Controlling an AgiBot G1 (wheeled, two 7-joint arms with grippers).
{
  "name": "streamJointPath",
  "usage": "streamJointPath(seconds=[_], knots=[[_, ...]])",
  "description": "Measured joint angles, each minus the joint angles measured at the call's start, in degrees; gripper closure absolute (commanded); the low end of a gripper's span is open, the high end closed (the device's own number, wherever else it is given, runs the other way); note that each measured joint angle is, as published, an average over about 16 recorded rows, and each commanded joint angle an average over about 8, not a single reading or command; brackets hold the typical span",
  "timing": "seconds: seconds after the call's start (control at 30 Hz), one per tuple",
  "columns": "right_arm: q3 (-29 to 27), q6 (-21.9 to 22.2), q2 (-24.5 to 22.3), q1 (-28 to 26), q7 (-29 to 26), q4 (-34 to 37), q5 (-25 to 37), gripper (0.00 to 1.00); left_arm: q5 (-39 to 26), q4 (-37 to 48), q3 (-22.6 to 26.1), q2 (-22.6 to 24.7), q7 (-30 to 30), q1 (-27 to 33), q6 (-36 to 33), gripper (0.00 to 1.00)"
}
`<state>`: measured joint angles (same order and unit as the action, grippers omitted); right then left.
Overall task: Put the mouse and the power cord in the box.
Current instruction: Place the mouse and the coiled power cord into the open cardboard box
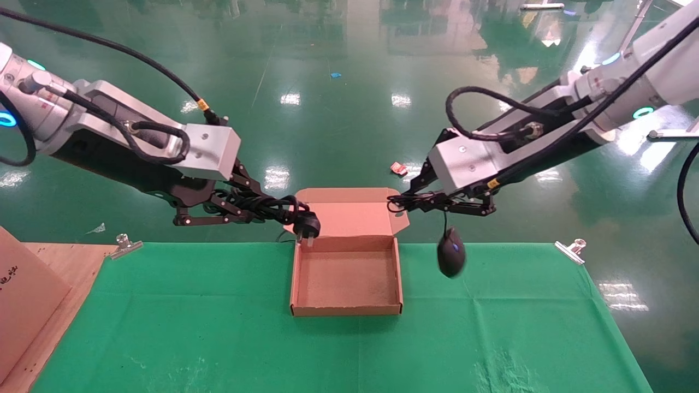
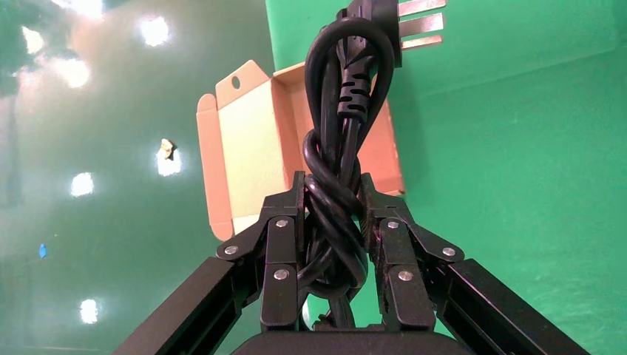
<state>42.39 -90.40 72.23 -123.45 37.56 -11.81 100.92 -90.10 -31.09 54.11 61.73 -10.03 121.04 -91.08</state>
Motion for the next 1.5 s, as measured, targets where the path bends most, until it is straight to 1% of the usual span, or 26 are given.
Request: streamJointPath(seconds=[0.1, 0.2, 0.3, 0.4, 0.53, 0.83, 1.0, 1.1, 1.13, 1.2, 1.23, 1.33, 1.4, 1.47, 1.5], knots=[[0.32, -0.37, -0.14, -0.04, -1.07, -1.4, -0.73, 1.0, 1.8, -1.34, 1.0, -0.06, 0.45, 0.03, 0.54, 1.0], [0.83, -0.7, -0.65, 0.27, -2.08, -3.1, -1.81, 1.0, 2.85, -2.03, 1.78, 0.2, 0.43, -0.7, 2.56, 1.0], [1.62, -0.97, -1.56, 0.82, -3.27, -5.26, -3.34, 1.0, 3.69, -2.17, 2.08, 0.78, 0.21, -2.19, 5.76, 1.0], [2.72, -1.17, -2.91, 1.62, -4.85, -7.96, -5.36, 1.0, 3.8, -1.66, 2.16, 1.89, 0.54, -4.29, 10.68, 1.0], [4.71, -1.28, -5.49, 3.04, -7.54, -12.81, -8.74, 1.0, 2.77, -0.73, 2.13, 4.34, 1.51, -7.98, 19.93, 1.0], [9.79, -0.61, -13.67, 6.5, -15.05, -26.4, -16.69, 1.0, -1.2, 0.8, 2.89, 12.19, 3.82, -19.35, 45.89, 1.0], [11.73, 0.25, -17.68, 7.9, -18.13, -32.36, -19.35, 1.0, -1.9, 0.66, 4.84, 15.35, 2.36, -25.13, 56.39, 1.0], [12.46, 0.88, -19.34, 8.57, -19.14, -34.35, -20.06, 1.0, -1.81, 0.46, 6.6, 16.44, 1.08, -27.86, 61.0, 0.99], [12.65, 1.1, -19.76, 8.8, -19.32, -34.74, -20.18, 1.0, -1.57, 0.35, 7.22, 16.62, 0.77, -28.62, 62.1, 0.97], [12.97, 1.51, -20.36, 9.29, -19.45, -35.1, -20.26, 1.0, -0.96, 0.05, 8.55, 16.77, 0.26, -29.85, 63.63, 0.87], [13.12, 1.71, -20.56, 9.55, -19.43, -35.12, -20.24, 1.0, -0.57, -0.07, 9.24, 16.8, 0.08, -30.35, 64.12, 0.77], [13.55, 2.29, -20.85, 10.36, -19.07, -34.63, -20.03, 1.0, 0.52, -0.14, 11.28, 16.82, -0.36, -31.17, 65.02, 0.39], [13.79, 2.64, -20.81, 10.89, -18.64, -33.97, -19.83, 1.0, 1.14, -0.12, 12.55, 16.82, -0.7, -31.46, 65.67, 0.18], [14.01, 2.96, -20.64, 11.38, -18.14, -33.13, -19.63, 1.0, 1.89, -0.17, 13.64, 16.8, -0.96, -31.61, 66.13, 0.02], [14.11, 3.1, -20.52, 11.6, -17.88, -32.68, -19.55, 1.0, 2.44, -0.21, 14.06, 16.79, -1.0, -31.68, 66.27, 0.0]])
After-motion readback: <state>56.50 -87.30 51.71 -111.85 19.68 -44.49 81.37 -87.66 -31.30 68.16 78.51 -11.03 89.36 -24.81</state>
